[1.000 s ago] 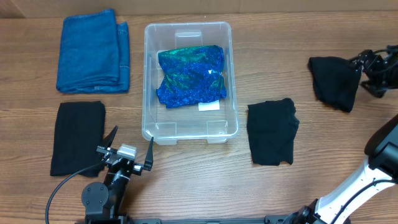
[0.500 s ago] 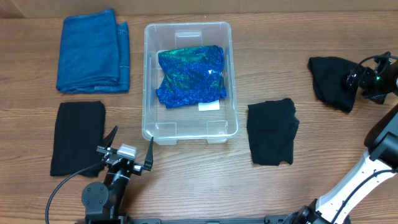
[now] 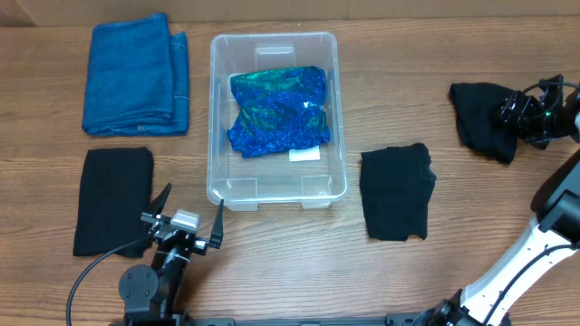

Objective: Pack container
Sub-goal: 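Grasp the far-right black cloth with the right gripper and lift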

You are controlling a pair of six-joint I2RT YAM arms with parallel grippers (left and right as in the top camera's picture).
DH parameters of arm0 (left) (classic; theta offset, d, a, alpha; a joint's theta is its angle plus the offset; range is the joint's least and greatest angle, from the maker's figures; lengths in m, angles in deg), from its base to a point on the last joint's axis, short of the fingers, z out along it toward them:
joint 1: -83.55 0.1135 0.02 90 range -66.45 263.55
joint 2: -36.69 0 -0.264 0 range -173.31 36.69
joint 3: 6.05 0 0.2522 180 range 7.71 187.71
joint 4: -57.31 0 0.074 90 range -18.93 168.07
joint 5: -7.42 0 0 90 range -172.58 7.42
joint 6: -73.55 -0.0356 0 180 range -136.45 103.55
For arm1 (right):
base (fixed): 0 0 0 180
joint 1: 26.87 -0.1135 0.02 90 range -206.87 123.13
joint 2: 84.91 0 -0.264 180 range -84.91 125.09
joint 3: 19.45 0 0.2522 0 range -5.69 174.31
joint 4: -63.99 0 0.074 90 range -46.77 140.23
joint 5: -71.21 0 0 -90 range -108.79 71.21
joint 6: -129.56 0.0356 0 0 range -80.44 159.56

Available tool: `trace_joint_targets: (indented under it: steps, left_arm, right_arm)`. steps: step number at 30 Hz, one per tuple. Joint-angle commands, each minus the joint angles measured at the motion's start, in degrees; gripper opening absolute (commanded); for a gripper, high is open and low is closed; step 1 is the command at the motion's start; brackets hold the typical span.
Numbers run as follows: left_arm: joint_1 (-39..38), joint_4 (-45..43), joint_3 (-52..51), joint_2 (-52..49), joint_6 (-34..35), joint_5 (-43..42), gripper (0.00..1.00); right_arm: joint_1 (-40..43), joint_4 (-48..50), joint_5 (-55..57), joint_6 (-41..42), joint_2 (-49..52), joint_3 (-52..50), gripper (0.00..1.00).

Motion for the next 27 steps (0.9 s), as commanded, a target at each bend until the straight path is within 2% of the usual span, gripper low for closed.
trace_joint_targets:
  steps: [1, 3, 4, 6, 7, 9, 10, 13, 14, 16, 21, 24, 27]
  left_arm:
    - [0.31, -0.02, -0.22, 0.39, -1.07, -0.04, 1.00]
    - [0.31, -0.02, -0.22, 0.39, -1.07, -0.04, 1.00]
    - [0.31, -0.02, -0.22, 0.39, -1.07, -0.04, 1.00]
    - [0.31, -0.02, -0.22, 0.39, -1.07, -0.04, 1.00]
    - [0.31, -0.02, -0.22, 0.39, -1.07, -0.04, 1.00]
    - [0.31, -0.02, -0.22, 0.39, -1.07, -0.04, 1.00]
    - [0.31, -0.02, -0.22, 0.39, -1.07, -0.04, 1.00]
    - [0.31, -0.02, -0.22, 0.39, -1.07, -0.04, 1.00]
    - [0.31, -0.02, -0.22, 0.39, -1.07, -0.04, 1.00]
    - [0.31, -0.02, -0.22, 0.39, -1.07, -0.04, 1.00]
    - [0.31, -0.02, -0.22, 0.39, -1.07, -0.04, 1.00]
    - [0.31, -0.02, -0.22, 0.39, -1.07, -0.04, 1.00]
    - [0.31, -0.02, -0.22, 0.39, -1.07, -0.04, 1.00]
  right_arm:
    - [-0.07, 0.28, -1.33, -0.24, 2.71, 0.00, 1.00]
    - [-0.07, 0.33, -4.61, -0.28, 2.73, 0.00, 0.99]
    - [-0.07, 0.48, -6.01, -0.26, 2.73, 0.00, 0.95]
    - [-0.17, 0.44, -6.14, -0.24, 2.73, 0.00, 0.78]
    - [-0.26, 0.39, -5.64, -0.22, 2.73, 0.00, 0.77]
    - [-0.33, 0.48, -5.11, -0.22, 2.73, 0.00, 0.56]
    - [-0.33, 0.50, -5.22, -0.13, 2.73, 0.00, 0.39]
    - [-0.28, 1.70, -8.02, 4.35, 2.73, 0.17, 0.08]
    - [-0.07, 1.73, -9.68, 5.73, 2.71, 0.55, 0.04]
    - [0.50, 0.13, -16.17, 6.54, 2.71, 2.73, 0.04]
    - [0.70, -10.05, -40.44, 6.47, 2.60, 15.17, 0.04]
    - [0.70, -12.15, -55.45, 6.49, 1.27, 17.77, 0.04]
    - [-0.04, -15.74, -61.11, 7.13, -1.36, 17.77, 0.04]
